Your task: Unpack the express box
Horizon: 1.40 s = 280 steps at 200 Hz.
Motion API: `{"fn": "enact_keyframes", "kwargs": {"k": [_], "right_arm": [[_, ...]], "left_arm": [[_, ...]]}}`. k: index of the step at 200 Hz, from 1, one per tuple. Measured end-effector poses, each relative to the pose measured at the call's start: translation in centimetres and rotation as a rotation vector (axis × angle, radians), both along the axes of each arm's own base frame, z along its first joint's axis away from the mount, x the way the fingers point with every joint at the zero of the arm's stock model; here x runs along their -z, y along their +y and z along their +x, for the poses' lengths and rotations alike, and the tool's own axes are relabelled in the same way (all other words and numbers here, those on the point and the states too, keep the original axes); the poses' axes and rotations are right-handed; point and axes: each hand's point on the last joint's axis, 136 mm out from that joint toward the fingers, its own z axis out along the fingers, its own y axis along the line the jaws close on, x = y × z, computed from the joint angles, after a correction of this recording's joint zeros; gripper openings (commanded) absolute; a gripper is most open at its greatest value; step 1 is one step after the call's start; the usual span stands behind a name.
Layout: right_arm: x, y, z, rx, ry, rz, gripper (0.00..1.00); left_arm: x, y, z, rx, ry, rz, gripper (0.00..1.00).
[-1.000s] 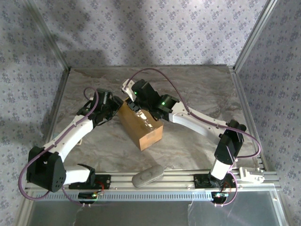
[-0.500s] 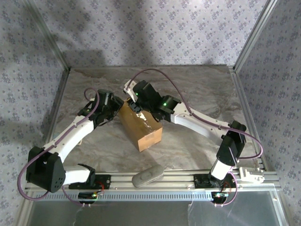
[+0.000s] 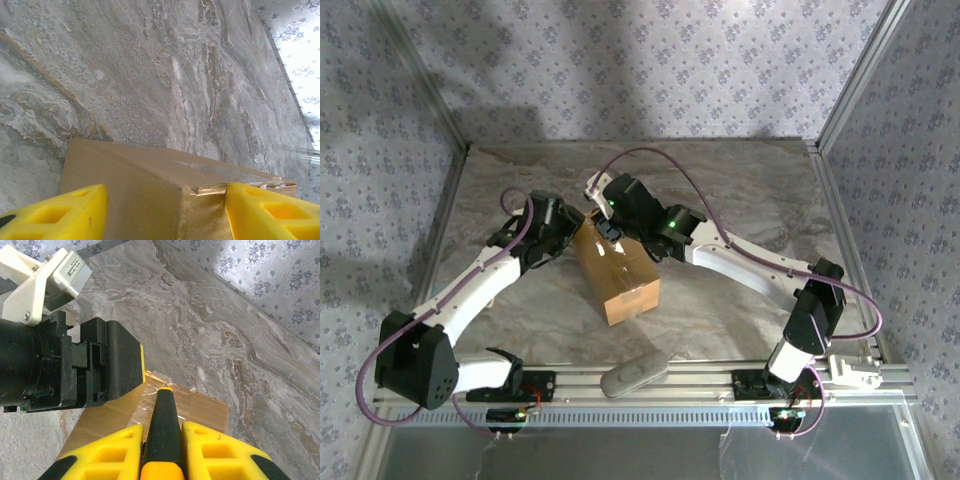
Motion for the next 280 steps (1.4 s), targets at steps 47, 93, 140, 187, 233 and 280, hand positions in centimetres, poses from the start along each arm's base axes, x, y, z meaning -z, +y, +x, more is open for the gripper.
{"fn": "enact_keyframes", "kwargs": {"k": [47, 93, 140, 187, 233, 280], "right_arm": [[-0.1, -0.2, 0.0, 0.013, 0.014, 0.007, 0.00], [-0.2, -0.6, 0.5, 0.015, 0.037, 0.021, 0.00], [-0.3, -0.8, 0.7, 0.005, 0.055, 0.032, 0.00], [-0.2, -0.8, 0.7, 0.004, 0.061, 0.035, 0.00], [-0.2, -1.2, 1.0, 0.028, 0.069, 0.037, 0.00], [-0.1, -1.3, 0.9, 0.057, 0.081, 0.042, 0.00]], "left_arm": [[-0.3, 0.6, -1.0, 0.036, 0.001, 0.057, 0.76], [-1.9, 0.1, -2.4, 0.120, -0.028, 0.043, 0.76], [-2.8, -1.3, -3.3, 0.243, -0.058, 0.029, 0.78], [0.2, -2.9, -3.1, 0.349, 0.022, 0.038, 0.60], [-0.1, -3.6, -2.5, 0.358, -0.003, 0.008, 0.46], [0.1, -3.5, -2.7, 0.333, -0.013, -0.020, 0.41]]}}
